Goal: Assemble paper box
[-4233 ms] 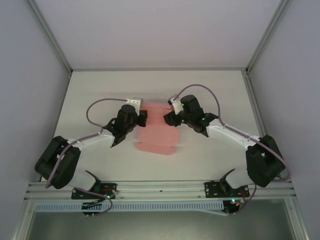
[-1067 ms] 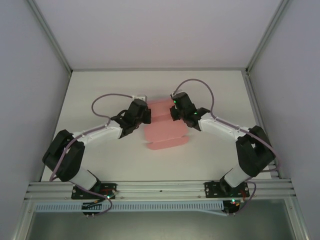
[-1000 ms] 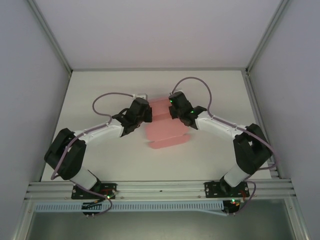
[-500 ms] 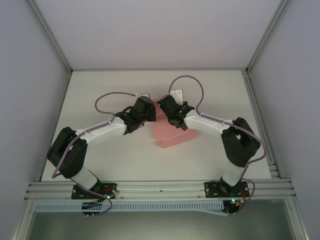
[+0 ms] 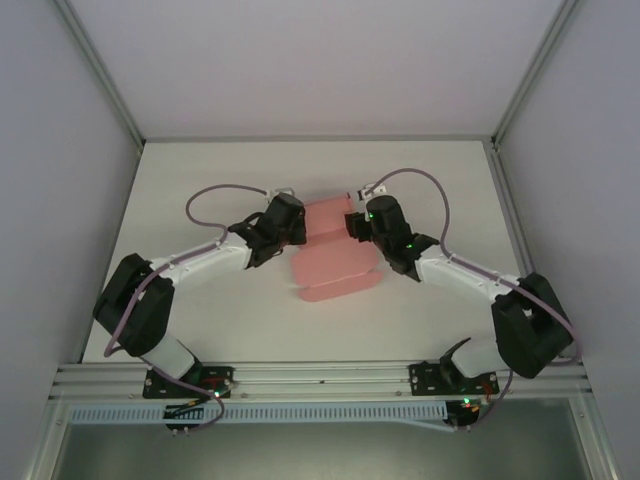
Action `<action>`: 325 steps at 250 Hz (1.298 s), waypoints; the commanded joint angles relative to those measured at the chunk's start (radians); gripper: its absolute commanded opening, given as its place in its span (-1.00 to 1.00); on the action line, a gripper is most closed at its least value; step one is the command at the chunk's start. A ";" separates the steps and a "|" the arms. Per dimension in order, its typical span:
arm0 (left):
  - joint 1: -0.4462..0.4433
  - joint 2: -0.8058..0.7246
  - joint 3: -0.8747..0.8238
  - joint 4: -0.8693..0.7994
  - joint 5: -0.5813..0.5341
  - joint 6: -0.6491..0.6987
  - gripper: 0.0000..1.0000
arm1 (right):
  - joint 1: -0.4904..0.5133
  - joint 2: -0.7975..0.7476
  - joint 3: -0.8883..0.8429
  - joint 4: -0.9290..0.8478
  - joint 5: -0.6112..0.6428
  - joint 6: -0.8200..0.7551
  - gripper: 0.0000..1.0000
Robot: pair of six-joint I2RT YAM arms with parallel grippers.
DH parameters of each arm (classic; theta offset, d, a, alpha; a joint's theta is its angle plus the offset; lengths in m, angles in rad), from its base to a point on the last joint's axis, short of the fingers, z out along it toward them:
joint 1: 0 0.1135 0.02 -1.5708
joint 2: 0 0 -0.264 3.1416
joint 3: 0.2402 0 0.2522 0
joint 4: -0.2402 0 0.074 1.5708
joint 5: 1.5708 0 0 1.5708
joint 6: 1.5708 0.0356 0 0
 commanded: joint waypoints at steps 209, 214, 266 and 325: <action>-0.045 0.304 0.332 -0.375 -0.034 1.125 -1.00 | -0.204 -0.435 -0.115 -0.458 -0.164 0.214 1.00; -0.049 0.326 0.343 -0.375 -0.046 1.139 -1.00 | -0.208 -0.435 -0.120 -0.458 -0.167 0.214 1.00; -0.094 0.438 0.396 -0.297 -0.089 1.251 -1.00 | -0.233 -0.452 -0.157 -0.457 -0.167 0.221 0.99; -0.132 0.543 0.435 -0.246 -0.170 1.346 -1.00 | -0.259 -0.500 -0.190 -0.473 -0.163 0.229 0.99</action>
